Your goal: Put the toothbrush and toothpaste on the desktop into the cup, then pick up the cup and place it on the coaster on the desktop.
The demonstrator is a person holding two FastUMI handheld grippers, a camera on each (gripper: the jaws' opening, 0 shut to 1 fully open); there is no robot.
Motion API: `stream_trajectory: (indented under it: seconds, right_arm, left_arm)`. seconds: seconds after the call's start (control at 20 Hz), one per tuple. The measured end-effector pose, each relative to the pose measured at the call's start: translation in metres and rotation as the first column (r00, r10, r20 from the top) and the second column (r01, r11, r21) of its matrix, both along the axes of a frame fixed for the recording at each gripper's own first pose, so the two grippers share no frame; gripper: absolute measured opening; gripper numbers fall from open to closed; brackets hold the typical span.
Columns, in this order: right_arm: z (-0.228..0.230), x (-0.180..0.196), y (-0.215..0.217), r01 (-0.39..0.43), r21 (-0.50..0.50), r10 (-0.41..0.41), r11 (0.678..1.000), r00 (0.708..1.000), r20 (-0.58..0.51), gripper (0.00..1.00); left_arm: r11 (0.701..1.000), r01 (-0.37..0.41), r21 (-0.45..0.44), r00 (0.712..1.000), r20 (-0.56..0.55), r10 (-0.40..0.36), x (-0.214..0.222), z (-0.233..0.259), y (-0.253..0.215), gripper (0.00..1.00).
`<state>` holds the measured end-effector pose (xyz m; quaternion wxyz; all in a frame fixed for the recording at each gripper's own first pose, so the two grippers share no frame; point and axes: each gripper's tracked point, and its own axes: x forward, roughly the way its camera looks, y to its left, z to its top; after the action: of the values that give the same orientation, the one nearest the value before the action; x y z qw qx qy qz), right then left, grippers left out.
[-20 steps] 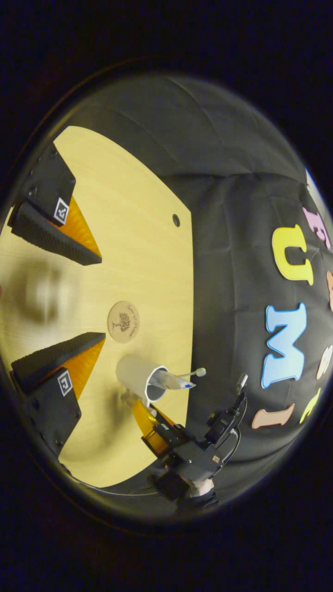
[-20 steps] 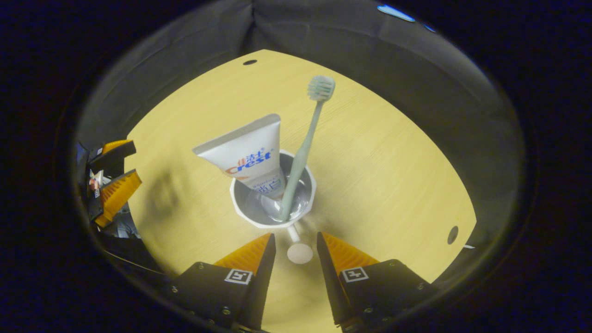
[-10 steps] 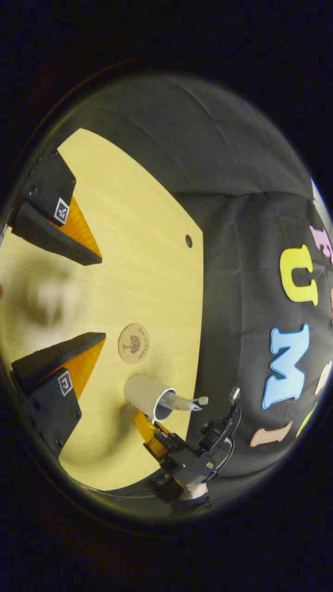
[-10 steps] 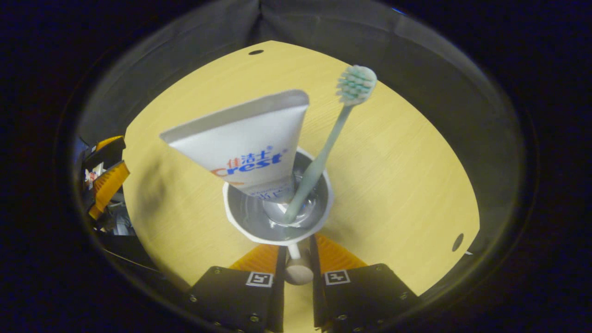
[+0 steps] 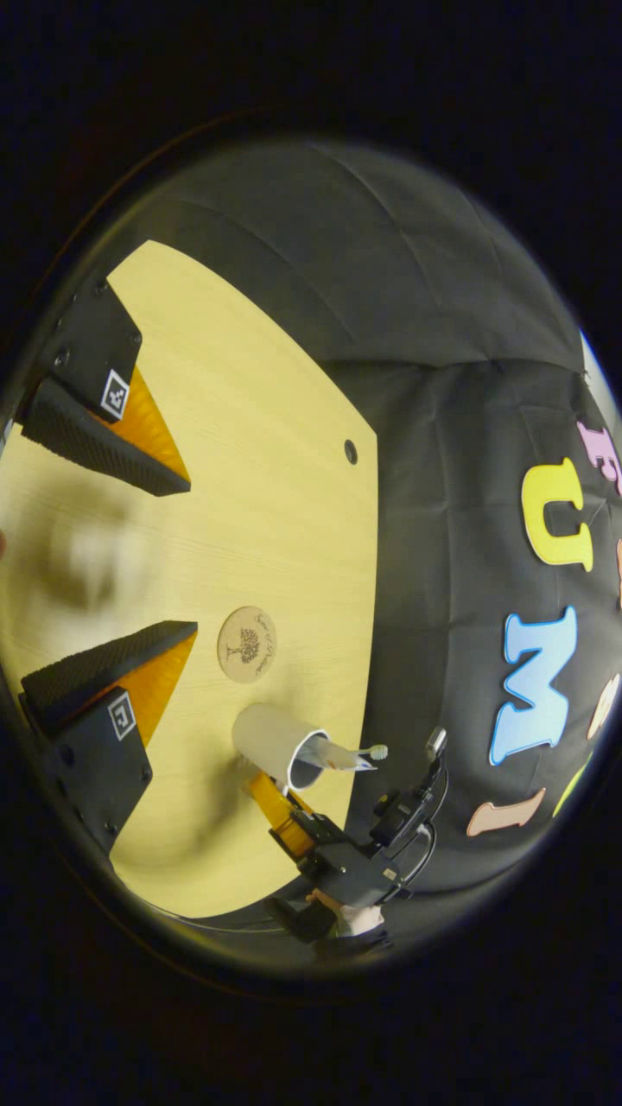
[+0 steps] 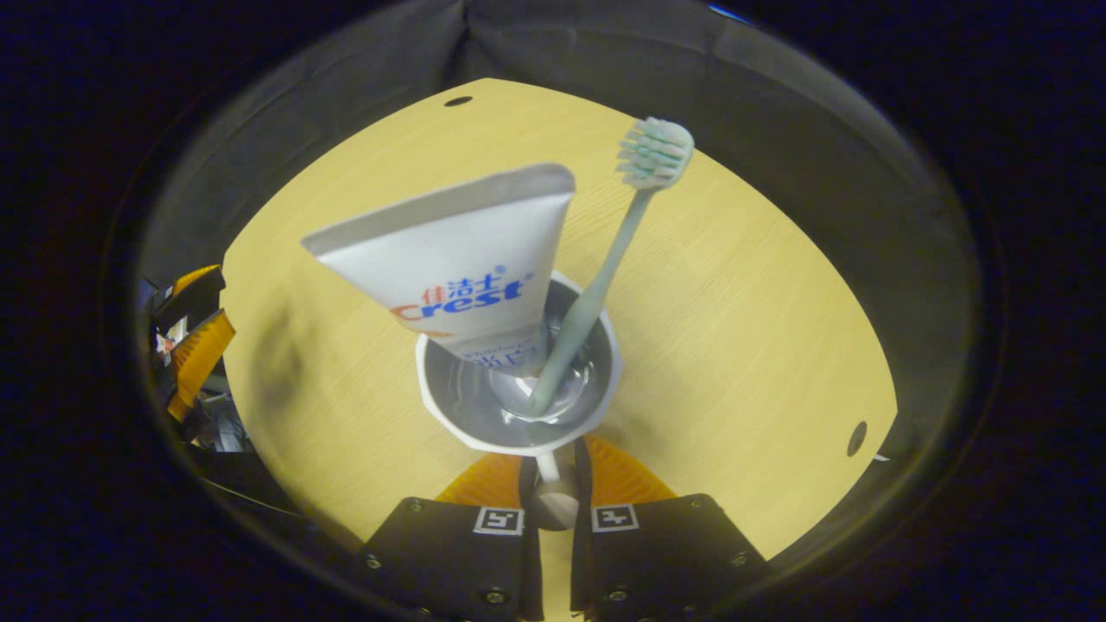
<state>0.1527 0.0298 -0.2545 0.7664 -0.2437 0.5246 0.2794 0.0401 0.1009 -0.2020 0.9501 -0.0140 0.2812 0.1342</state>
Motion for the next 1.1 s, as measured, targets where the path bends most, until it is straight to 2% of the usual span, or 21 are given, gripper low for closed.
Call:
stream_trajectory:
  seconds: [0.25,0.5,0.9,1.1]
  right_arm:
    - [0.010,0.002,0.006,0.037,0.043,-0.037,0.998,0.999,0.006,0.14]
    - [0.016,0.002,0.024,0.036,0.072,-0.037,0.997,0.999,0.005,0.14]
    - [0.015,-0.001,0.069,0.001,0.098,-0.001,0.995,1.000,-0.005,0.13]
    - [0.022,0.002,0.071,-0.017,0.101,0.018,0.995,1.000,-0.007,0.13]
  left_arm:
    - [1.000,0.009,-0.007,1.000,-0.004,-0.009,0.000,0.002,-0.001,0.98]
    - [1.000,0.018,-0.007,1.000,-0.010,-0.018,0.000,0.001,-0.001,0.98]
    - [1.000,-0.001,-0.007,1.000,-0.020,0.001,0.000,0.000,0.016,0.98]
    - [1.000,-0.014,-0.006,1.000,-0.025,0.014,-0.007,-0.004,0.029,0.98]
